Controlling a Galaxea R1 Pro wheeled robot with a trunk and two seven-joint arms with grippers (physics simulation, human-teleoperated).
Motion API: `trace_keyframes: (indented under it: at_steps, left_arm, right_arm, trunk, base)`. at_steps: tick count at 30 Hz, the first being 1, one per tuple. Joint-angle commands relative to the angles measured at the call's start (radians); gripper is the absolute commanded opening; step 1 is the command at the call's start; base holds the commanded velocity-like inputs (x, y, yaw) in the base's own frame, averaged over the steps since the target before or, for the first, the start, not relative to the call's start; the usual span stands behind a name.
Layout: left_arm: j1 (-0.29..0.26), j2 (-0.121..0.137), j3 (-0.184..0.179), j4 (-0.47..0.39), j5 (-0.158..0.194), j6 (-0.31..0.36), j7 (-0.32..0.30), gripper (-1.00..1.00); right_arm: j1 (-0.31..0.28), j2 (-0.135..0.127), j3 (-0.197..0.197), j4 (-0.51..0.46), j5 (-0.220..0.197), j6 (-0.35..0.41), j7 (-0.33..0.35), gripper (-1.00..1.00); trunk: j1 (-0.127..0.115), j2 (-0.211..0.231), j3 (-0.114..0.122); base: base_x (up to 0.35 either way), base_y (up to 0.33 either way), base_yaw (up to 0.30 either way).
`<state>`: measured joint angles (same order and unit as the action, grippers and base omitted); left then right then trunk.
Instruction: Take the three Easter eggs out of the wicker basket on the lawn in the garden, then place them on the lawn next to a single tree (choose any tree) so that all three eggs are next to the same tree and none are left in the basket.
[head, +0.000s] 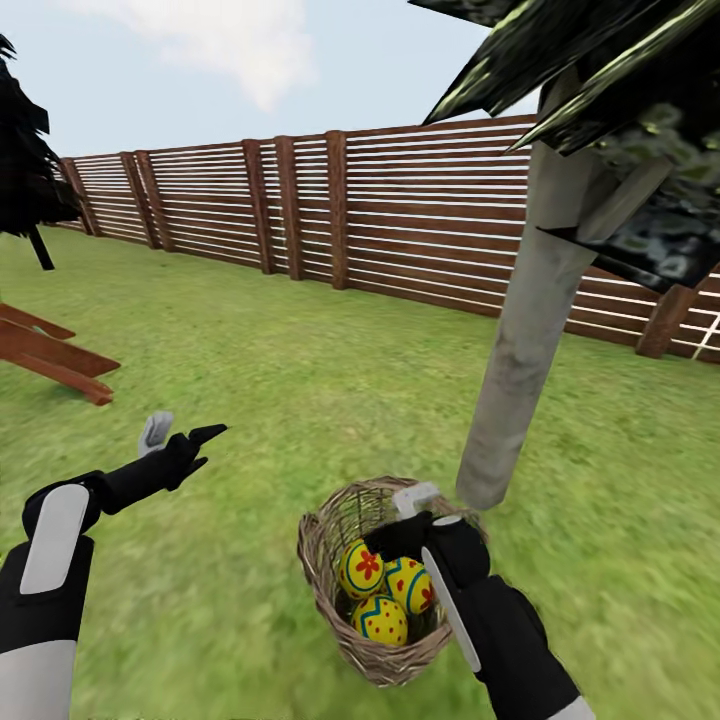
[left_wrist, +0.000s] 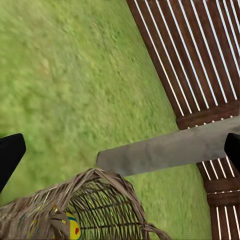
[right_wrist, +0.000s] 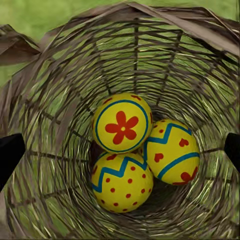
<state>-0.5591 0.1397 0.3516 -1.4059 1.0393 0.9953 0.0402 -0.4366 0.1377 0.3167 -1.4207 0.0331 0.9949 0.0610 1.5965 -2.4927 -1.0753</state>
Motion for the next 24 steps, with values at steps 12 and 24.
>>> trace_keyframes:
  at_steps: [12, 24]
  left_arm:
    - [-0.001, -0.004, -0.006, -0.005, 0.005, 0.006, 0.004, 1.00]
    - [0.000, -0.007, -0.009, 0.001, 0.004, 0.008, 0.004, 1.00]
  right_arm:
    - [-0.106, 0.003, 0.081, 0.271, -0.006, -0.008, -0.199, 1.00]
    - [-0.340, 0.018, 0.083, 0.649, -0.003, -0.013, -0.003, 1.00]
  trunk:
    - [0.000, 0.000, -0.001]
    - [0.000, 0.000, -0.001]
  base:
    - [0.095, 0.000, 0.010]
    - [0.016, 0.000, 0.000]
